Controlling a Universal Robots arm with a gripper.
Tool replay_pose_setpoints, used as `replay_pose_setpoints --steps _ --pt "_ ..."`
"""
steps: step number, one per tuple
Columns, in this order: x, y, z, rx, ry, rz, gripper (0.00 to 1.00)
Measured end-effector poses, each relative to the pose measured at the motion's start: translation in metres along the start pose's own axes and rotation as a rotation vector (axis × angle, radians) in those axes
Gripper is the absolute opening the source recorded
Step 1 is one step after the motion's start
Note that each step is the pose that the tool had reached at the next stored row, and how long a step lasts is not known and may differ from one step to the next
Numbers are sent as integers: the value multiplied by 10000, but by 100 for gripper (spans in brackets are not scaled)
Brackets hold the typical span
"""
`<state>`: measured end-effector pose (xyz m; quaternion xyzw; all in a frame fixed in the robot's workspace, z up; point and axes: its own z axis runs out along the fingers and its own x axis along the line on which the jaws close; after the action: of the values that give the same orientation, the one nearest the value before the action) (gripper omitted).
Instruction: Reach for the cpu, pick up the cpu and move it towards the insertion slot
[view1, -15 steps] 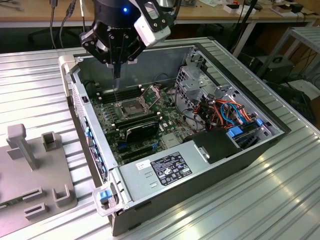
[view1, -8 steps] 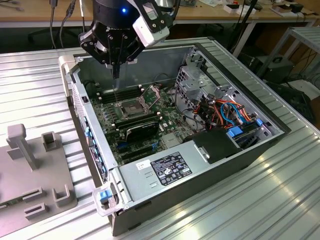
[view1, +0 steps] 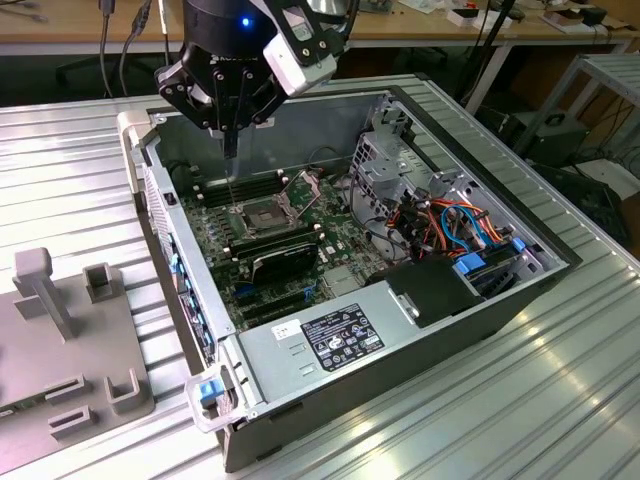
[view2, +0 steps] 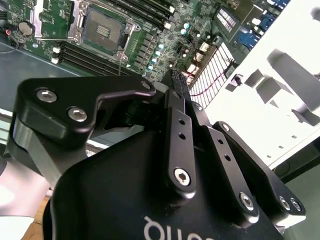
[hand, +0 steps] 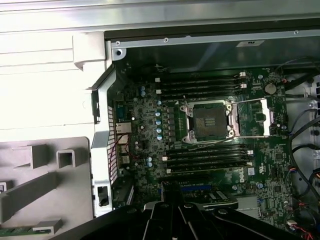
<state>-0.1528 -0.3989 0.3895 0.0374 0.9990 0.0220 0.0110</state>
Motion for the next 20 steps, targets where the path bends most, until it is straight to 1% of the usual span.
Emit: replay_pose_setpoints --steps 20 --pt "54 -5 28 0 7 0 11"
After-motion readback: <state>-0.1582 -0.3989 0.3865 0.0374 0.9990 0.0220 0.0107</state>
